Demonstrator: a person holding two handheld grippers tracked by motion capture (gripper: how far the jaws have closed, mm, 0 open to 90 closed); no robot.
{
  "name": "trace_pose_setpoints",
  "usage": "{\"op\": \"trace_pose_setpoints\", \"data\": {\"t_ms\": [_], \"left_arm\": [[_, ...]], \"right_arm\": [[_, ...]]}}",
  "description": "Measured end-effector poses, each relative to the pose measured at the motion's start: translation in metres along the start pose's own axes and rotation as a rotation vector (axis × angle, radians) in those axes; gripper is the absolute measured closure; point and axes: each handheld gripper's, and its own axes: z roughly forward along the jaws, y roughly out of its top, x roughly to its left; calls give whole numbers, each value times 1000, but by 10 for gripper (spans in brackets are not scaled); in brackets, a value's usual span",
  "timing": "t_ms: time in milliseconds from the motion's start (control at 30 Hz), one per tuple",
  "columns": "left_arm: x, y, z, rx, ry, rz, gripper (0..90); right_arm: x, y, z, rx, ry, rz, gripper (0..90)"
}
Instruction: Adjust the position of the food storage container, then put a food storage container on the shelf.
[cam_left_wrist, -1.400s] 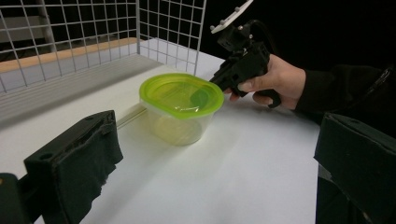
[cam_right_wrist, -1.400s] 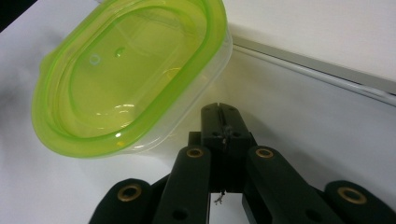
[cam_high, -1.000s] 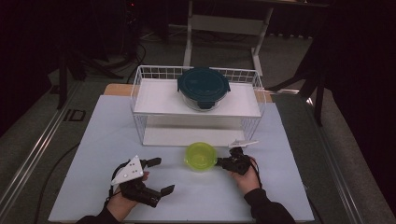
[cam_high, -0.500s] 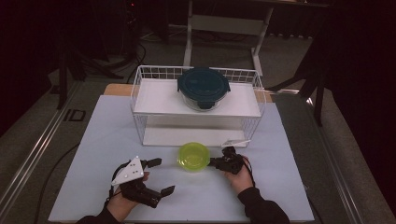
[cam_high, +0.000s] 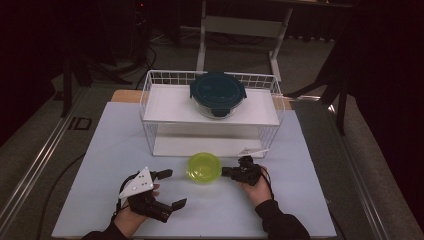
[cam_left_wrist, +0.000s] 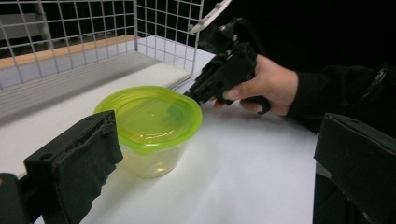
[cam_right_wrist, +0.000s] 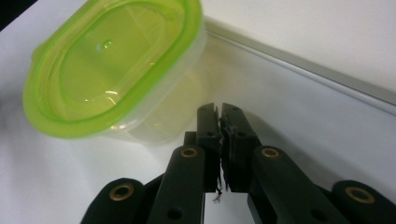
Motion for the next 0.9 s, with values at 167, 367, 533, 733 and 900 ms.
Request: {"op": "trace_pose_setpoints", "data": {"t_ms": [167,367,533,733,900], "left_arm": [[2,2,0,2,18,-8,0],[7,11,1,2,37,-32,0],[12,22,1,24,47,-92,0],[18,38,6,50,63,-78,0],[21,46,15,126,52,-39,0]], "right_arm": [[2,-1,-20,-26,-9,-26,720],[19,3,-47,-80,-23,-97,581],[31,8,-61,-119,-32,-119,435],[37,14,-70,-163,-2,-108,203],[38,18,-71,-172,26,-102,148]]}}
